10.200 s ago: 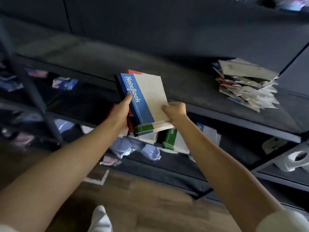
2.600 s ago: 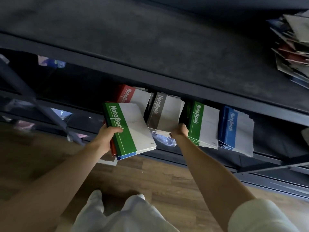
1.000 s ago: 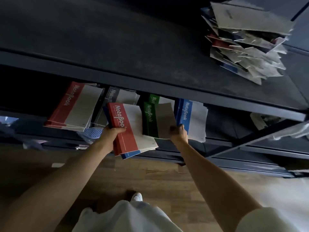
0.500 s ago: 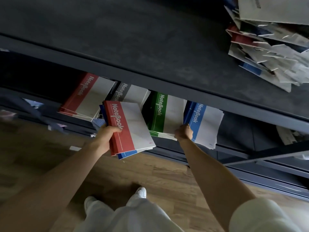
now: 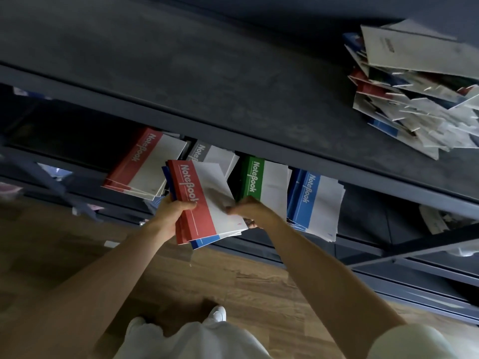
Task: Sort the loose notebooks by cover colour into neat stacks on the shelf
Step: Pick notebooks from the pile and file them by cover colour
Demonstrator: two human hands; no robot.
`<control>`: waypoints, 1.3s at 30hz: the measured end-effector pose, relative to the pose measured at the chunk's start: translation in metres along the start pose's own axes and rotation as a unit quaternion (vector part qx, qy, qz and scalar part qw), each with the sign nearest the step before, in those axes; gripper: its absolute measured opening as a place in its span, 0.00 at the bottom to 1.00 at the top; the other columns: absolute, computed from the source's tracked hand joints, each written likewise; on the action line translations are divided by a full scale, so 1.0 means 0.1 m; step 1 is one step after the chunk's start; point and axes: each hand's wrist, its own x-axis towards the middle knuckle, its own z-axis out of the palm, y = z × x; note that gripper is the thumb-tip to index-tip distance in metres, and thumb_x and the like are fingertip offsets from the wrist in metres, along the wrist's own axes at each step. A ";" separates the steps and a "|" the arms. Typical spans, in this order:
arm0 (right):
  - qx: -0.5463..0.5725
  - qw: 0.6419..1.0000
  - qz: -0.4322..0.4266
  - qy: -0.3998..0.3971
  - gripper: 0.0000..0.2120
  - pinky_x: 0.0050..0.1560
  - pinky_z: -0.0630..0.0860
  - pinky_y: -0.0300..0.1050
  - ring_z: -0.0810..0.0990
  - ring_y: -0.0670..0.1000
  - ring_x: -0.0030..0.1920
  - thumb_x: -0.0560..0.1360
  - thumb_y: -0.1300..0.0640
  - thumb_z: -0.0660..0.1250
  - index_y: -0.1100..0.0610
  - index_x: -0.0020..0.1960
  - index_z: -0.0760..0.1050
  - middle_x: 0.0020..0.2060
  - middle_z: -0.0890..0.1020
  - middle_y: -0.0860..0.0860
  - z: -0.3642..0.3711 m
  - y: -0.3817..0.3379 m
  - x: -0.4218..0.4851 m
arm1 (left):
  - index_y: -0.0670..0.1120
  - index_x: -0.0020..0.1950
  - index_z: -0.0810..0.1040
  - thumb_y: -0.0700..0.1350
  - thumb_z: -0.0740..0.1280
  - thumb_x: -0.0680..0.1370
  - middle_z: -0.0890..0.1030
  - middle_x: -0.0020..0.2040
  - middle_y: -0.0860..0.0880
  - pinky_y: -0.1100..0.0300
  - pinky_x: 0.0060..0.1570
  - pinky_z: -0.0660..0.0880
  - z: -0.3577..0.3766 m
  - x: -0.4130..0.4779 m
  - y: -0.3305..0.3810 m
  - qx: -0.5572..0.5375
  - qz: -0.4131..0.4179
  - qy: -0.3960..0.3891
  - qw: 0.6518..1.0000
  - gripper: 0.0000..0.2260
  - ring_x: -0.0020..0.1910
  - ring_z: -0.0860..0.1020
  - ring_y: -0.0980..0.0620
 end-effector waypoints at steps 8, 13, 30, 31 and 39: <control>0.093 0.986 -0.045 0.129 0.20 0.46 0.77 0.40 0.78 0.51 0.46 0.70 0.53 0.72 0.54 0.60 0.74 0.48 0.77 0.50 0.71 -0.64 0.12 | 0.44 0.66 0.69 0.32 0.65 0.75 0.77 0.49 0.47 0.49 0.50 0.68 -0.76 0.16 0.31 -0.012 0.003 0.011 1.000 0.21 0.56 0.74 0.42; 0.118 0.976 -0.035 0.178 0.16 0.53 0.79 0.47 0.81 0.57 0.51 0.71 0.57 0.69 0.55 0.57 0.73 0.53 0.80 0.56 1.27 -1.26 0.09 | 0.47 0.69 0.66 0.34 0.66 0.75 0.76 0.59 0.43 0.47 0.52 0.70 -1.52 0.42 0.68 0.025 -0.012 -0.022 0.999 0.24 0.56 0.74 0.42; 0.176 0.961 -0.010 0.211 0.03 0.28 0.69 0.39 0.73 0.52 0.38 0.76 0.62 0.63 0.58 0.49 0.70 0.34 0.71 0.50 1.82 -1.85 0.19 | 0.47 0.68 0.67 0.46 0.62 0.80 0.76 0.60 0.42 0.46 0.53 0.70 -2.34 0.83 0.99 0.025 -0.057 -0.049 0.997 0.17 0.60 0.74 0.40; 0.184 0.961 -0.008 0.205 0.03 0.27 0.68 0.40 0.72 0.51 0.35 0.76 0.62 0.63 0.58 0.49 0.69 0.34 0.71 0.50 1.83 -1.84 0.22 | 0.47 0.67 0.68 0.47 0.62 0.80 0.76 0.58 0.43 0.47 0.53 0.70 -2.35 0.84 0.99 0.024 -0.059 -0.047 0.997 0.16 0.58 0.75 0.41; 0.249 0.940 0.010 0.233 0.07 0.31 0.66 0.38 0.70 0.52 0.41 0.78 0.66 0.57 0.57 0.52 0.66 0.37 0.70 0.49 1.80 -1.79 0.39 | 0.45 0.59 0.71 0.46 0.63 0.80 0.78 0.46 0.45 0.50 0.47 0.73 -2.53 0.94 1.00 0.016 -0.048 -0.011 0.999 0.10 0.43 0.78 0.46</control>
